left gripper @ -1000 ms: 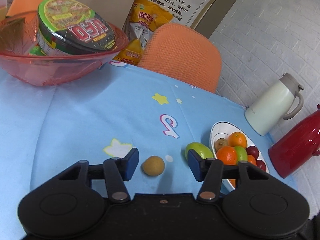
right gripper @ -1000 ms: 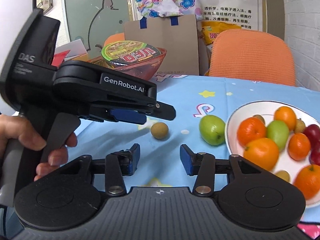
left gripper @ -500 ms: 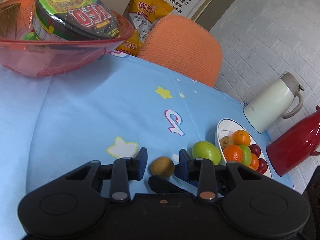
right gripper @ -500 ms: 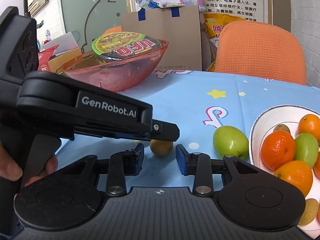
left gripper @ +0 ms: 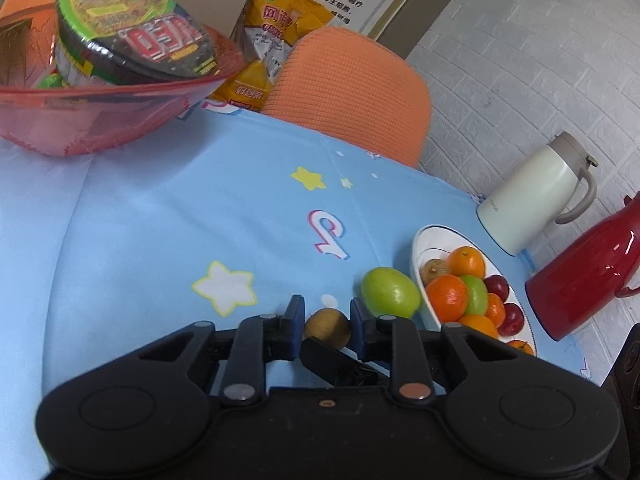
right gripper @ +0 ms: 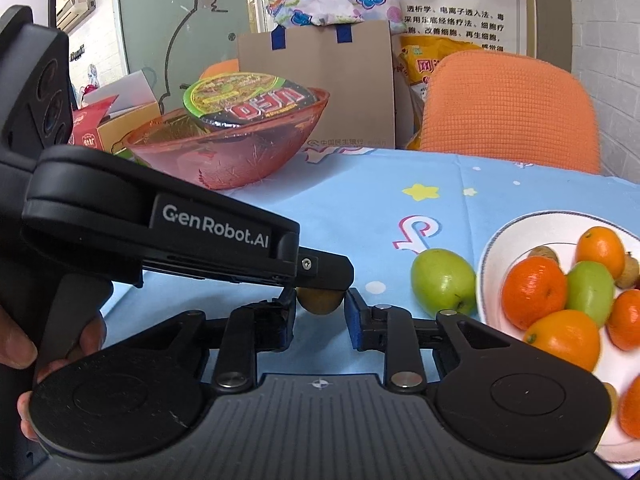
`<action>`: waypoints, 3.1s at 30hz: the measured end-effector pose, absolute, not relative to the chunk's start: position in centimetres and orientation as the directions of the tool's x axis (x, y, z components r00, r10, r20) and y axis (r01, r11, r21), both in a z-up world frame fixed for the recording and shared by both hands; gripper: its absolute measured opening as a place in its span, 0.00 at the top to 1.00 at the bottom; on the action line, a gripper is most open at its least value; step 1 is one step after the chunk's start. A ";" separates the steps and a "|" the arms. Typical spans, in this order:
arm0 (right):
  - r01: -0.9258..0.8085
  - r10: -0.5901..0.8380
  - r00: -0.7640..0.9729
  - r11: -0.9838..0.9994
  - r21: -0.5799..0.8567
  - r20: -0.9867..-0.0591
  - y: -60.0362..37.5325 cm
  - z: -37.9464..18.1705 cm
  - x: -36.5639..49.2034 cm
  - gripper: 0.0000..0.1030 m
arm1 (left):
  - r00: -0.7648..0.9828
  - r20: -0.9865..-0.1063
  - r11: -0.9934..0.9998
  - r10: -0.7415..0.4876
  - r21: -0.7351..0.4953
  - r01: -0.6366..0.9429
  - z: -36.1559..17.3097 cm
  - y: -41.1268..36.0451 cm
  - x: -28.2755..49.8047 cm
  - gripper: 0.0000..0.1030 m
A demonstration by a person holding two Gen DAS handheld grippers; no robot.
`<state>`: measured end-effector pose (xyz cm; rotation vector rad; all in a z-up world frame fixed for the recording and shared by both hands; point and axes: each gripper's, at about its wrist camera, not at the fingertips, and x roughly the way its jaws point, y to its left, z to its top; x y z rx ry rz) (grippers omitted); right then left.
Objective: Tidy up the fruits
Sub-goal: 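Carry the held longan with both tools over the plate, then open both tools to drop the longan onto the plate, then withdraw both open tools toward the green mango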
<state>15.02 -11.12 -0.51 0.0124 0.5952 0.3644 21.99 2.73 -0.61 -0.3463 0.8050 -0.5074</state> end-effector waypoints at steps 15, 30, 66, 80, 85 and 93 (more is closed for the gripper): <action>-0.213 0.254 0.865 0.967 0.142 -0.433 -17.8 2.0 9.3 0.55 | 0.560 -0.557 0.789 -0.613 -0.393 0.472 3.2 -5.8 17.6 0.03; -0.103 0.174 0.890 0.977 0.186 -0.420 -24.2 1.0 8.7 0.55 | 0.485 -0.566 0.735 -0.667 -0.393 0.553 2.6 -13.4 17.4 0.03; -0.154 0.160 0.902 0.987 0.048 -0.402 -23.3 0.1 8.4 0.00 | 0.601 -0.482 0.769 -0.638 -0.362 0.526 3.4 -11.9 16.8 0.00; -0.140 0.142 0.888 0.989 0.037 -0.437 -22.7 -0.4 7.2 0.00 | 0.658 -0.521 0.838 -0.544 -0.375 0.396 2.4 -8.1 15.3 0.00; -0.142 0.142 0.886 0.989 0.032 -0.441 -22.4 -0.4 6.9 0.00 | 0.671 -0.555 0.867 -0.493 -0.384 0.319 1.5 -5.7 15.5 0.00; -0.173 0.164 0.886 0.985 0.020 -0.433 -21.1 0.1 7.0 0.00 | 0.686 -0.567 0.873 -0.456 -0.437 0.218 1.0 -1.9 16.2 0.00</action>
